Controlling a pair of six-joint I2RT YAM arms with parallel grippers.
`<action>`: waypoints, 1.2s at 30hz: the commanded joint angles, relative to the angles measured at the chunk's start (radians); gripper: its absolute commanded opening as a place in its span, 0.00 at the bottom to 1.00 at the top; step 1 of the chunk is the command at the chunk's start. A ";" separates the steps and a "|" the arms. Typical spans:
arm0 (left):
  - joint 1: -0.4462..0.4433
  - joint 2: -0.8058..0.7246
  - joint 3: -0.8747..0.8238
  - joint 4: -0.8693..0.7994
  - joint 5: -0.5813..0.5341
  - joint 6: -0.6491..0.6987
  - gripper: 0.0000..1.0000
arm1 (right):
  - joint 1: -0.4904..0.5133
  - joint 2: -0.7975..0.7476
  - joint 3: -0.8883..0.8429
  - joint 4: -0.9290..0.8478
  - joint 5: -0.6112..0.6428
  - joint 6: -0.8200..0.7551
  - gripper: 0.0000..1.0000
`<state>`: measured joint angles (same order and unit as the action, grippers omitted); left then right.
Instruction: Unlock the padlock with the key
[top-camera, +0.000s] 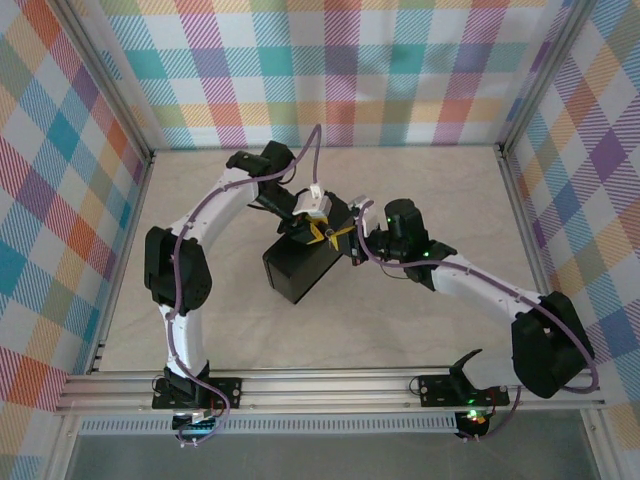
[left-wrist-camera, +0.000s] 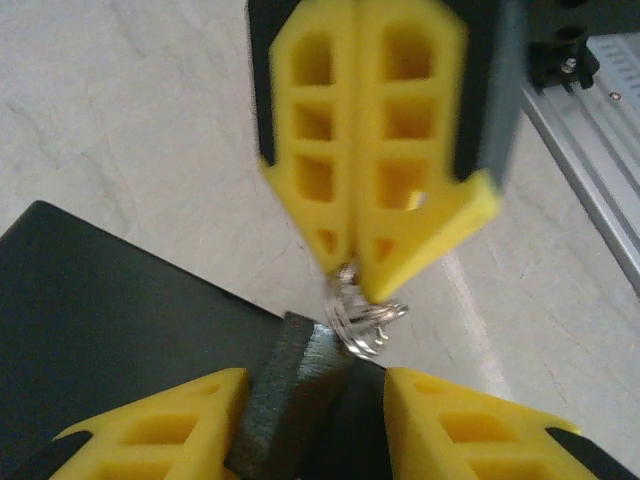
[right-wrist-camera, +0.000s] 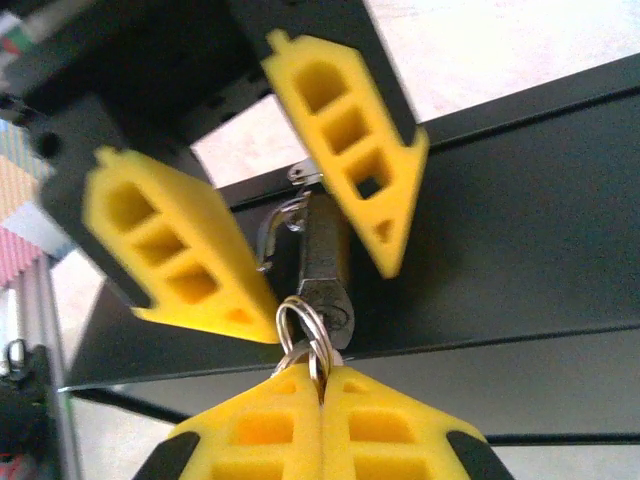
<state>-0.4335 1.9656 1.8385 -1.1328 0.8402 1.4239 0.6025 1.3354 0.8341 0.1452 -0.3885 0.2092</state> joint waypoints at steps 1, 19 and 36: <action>0.001 -0.001 0.008 -0.002 0.002 -0.008 0.42 | 0.011 -0.059 0.008 -0.020 0.039 0.050 0.12; 0.092 -0.014 0.139 0.028 0.120 -0.183 0.49 | -0.030 -0.054 0.122 -0.205 0.001 -0.106 0.38; 0.147 -0.157 -0.073 0.487 -0.174 -0.772 0.44 | 0.093 0.104 0.283 -0.333 0.221 -0.189 0.50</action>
<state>-0.3042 1.8664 1.7920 -0.7704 0.7486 0.8234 0.6979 1.4216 1.0897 -0.1425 -0.2226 0.0582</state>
